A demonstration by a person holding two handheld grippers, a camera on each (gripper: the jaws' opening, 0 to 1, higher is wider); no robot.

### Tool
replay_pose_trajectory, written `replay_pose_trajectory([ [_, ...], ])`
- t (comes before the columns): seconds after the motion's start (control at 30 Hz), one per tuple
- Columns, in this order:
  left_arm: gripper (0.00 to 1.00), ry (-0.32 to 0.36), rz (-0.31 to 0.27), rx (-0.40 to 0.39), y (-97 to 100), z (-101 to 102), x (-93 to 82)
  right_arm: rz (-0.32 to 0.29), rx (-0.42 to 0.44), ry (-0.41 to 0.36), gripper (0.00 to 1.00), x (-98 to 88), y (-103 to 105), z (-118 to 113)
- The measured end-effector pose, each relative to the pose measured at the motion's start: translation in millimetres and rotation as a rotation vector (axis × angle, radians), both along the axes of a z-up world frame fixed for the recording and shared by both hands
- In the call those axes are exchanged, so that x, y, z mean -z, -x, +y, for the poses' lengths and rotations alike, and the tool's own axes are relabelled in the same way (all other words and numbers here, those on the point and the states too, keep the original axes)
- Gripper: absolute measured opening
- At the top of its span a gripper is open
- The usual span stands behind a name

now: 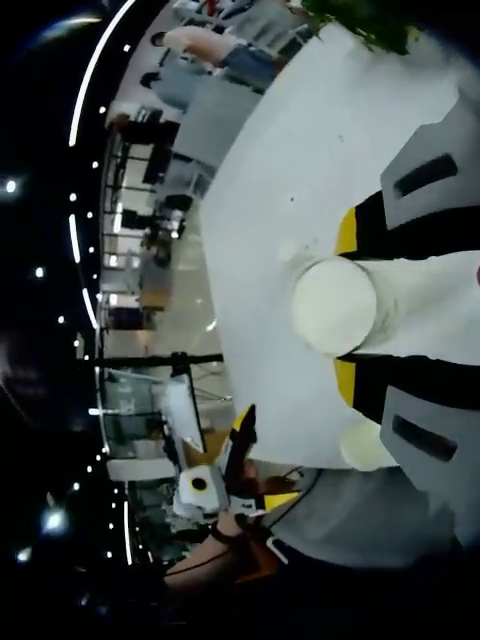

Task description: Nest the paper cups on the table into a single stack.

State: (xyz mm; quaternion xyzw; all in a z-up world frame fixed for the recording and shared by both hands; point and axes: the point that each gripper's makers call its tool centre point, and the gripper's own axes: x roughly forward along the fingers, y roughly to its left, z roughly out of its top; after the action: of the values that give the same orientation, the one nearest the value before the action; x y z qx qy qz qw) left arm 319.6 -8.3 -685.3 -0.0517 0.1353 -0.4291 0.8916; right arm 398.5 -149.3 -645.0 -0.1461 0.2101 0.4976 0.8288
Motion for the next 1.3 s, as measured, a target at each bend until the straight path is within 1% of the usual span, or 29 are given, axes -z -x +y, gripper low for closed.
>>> replay_pose_trajectory([
  [0.37, 0.91, 0.002, -0.004, 0.014, 2.6, -2, -3.6, -0.026, -0.035, -0.054, 0.33, -27.4, 26, 25],
  [0.5, 0.91, -0.006, -0.001, 0.026, 4.3, -6, -3.3, -0.029, -0.046, -0.068, 0.33, -31.8, 34, 30],
  [0.63, 0.91, 0.002, 0.003, 0.033, 5.3, -8, -3.7, -0.027, -0.050, -0.079, 0.33, -33.4, 40, 33],
  [0.77, 0.91, 0.003, 0.002, 0.043, 5.9, -11, -5.8, -0.037, -0.055, -0.094, 0.33, -40.7, 47, 37],
  [0.9, 0.91, 0.012, -0.003, 0.046, 4.1, -11, -10.0, -0.049, -0.057, -0.112, 0.33, -49.3, 50, 41],
  [0.93, 0.91, 0.016, -0.009, 0.049, 3.5, -13, -13.2, -0.052, -0.057, -0.118, 0.33, -52.1, 51, 42],
  [1.03, 0.91, 0.019, -0.016, 0.062, 3.5, -17, -18.4, -0.055, -0.056, -0.128, 0.33, -55.7, 49, 44],
  [1.17, 0.91, 0.037, -0.007, 0.076, 2.7, -23, -22.2, -0.061, -0.057, -0.136, 0.33, -60.4, 48, 46],
  [1.3, 0.92, 0.037, -0.015, 0.090, 3.2, -27, -24.3, -0.072, -0.060, -0.142, 0.33, -64.9, 47, 49],
])
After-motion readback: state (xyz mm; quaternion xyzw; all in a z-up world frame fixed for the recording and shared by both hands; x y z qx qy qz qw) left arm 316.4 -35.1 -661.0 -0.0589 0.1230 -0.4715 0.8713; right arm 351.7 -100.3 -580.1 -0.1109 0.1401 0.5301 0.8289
